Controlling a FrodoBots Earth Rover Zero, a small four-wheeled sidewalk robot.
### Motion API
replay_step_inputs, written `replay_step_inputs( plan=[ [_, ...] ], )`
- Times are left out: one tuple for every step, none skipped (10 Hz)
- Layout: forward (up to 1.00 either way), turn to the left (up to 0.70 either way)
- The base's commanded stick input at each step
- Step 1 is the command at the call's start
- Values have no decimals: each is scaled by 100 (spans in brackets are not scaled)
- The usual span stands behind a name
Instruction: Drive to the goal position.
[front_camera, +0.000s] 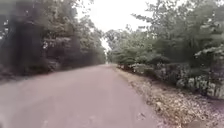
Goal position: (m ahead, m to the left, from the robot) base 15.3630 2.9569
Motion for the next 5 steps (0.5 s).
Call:
replay_step_inputs(
  plan=[
    [70,0],
    [70,0],
    [70,0],
    [70,0],
    [70,0]
  ],
)
